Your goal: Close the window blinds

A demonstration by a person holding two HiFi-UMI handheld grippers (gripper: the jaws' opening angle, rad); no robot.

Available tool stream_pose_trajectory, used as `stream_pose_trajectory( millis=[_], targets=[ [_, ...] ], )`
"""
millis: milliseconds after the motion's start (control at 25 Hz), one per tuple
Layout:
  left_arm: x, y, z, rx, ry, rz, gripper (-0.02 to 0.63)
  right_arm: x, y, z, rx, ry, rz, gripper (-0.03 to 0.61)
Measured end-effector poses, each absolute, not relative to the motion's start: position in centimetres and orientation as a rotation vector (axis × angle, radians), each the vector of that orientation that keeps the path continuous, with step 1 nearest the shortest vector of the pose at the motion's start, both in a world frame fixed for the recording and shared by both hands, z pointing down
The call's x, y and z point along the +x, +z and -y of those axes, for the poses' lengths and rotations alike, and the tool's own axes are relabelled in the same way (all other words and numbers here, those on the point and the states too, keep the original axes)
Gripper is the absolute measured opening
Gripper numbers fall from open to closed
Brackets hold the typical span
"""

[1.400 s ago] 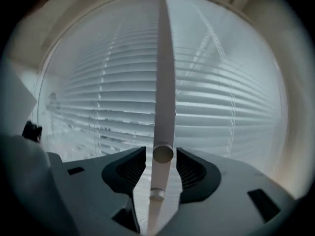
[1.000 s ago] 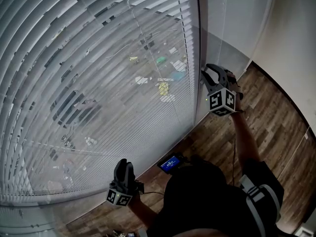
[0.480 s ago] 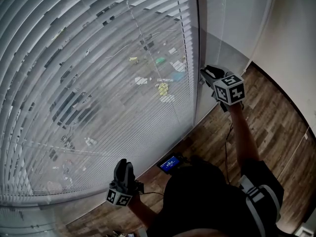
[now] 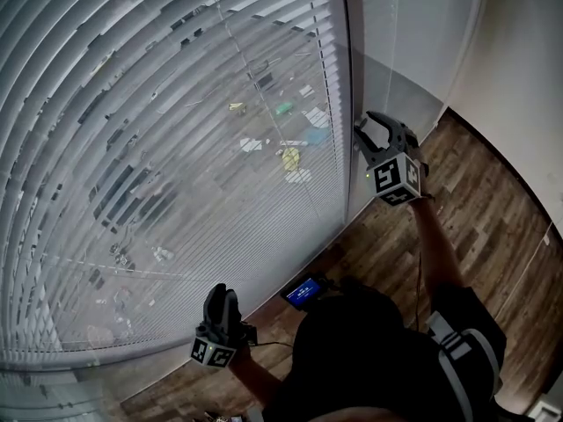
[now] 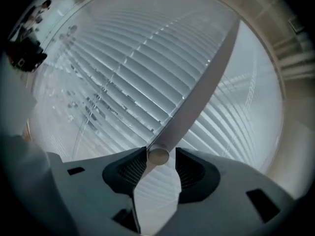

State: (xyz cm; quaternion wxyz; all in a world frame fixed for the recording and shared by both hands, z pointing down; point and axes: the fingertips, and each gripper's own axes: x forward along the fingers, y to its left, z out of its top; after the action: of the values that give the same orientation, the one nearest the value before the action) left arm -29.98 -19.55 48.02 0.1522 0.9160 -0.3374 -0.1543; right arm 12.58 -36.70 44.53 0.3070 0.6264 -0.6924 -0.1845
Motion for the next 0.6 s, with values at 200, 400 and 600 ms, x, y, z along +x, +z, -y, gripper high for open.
stream_pose_trajectory(
  millis=[200,400,600],
  targets=[
    [-29.99,47.95,19.45,2.626,-0.440,0.973,0.130,12.34,45.05,36.85,1.572,-0.588,1.683,0.130],
    [-29.86,48.06,19.69,2.619,-0.439,0.977,0.130,12.61,45.12,37.09,1.664,-0.264,1.907,0.129],
    [-29.16,48.39,20.15,2.620,-0.435,0.958,0.130,13.14,45.57,37.58,1.731,0.073,2.138,0.129]
  ],
)
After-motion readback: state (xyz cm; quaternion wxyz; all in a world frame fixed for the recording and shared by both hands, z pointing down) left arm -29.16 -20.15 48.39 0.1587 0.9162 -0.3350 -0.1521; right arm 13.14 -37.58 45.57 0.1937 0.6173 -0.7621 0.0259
